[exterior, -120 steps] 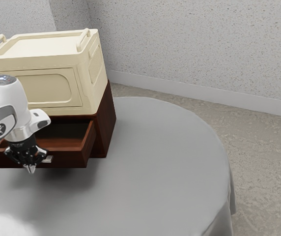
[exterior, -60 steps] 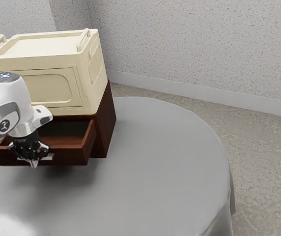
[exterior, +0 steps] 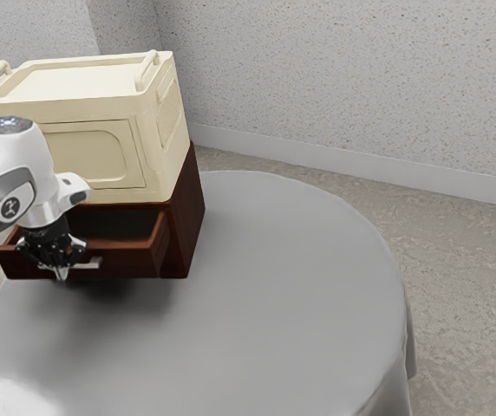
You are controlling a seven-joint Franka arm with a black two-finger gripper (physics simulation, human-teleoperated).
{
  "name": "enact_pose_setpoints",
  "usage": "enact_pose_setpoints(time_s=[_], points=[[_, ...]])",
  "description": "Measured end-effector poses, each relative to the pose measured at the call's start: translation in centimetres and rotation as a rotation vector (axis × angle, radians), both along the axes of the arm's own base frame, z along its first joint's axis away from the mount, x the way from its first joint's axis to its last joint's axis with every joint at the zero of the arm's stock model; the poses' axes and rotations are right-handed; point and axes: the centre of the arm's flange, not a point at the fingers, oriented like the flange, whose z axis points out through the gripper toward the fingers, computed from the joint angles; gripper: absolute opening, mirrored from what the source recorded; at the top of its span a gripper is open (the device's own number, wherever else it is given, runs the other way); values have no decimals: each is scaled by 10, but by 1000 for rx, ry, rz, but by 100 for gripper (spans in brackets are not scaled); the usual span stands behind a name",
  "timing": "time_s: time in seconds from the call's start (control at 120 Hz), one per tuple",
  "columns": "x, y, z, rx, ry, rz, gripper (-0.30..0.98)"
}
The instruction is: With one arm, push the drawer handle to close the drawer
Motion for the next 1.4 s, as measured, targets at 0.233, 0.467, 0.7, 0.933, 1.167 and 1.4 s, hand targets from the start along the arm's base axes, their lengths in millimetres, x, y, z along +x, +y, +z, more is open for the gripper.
enact_pose_setpoints(time_s=[0.233,0.467,0.7,0.933,1.167,1.4], points=[[16,4,5,23,-11,-19,-10],[28,9,1,28,-13,-23,-10],[42,16,-2,31,-25,-22,-10],[56,28,-9,36,-25,-13,-10],[66,33,-9,62,-51,-32,-10],[81,39,-11,70,-63,-38,-10]])
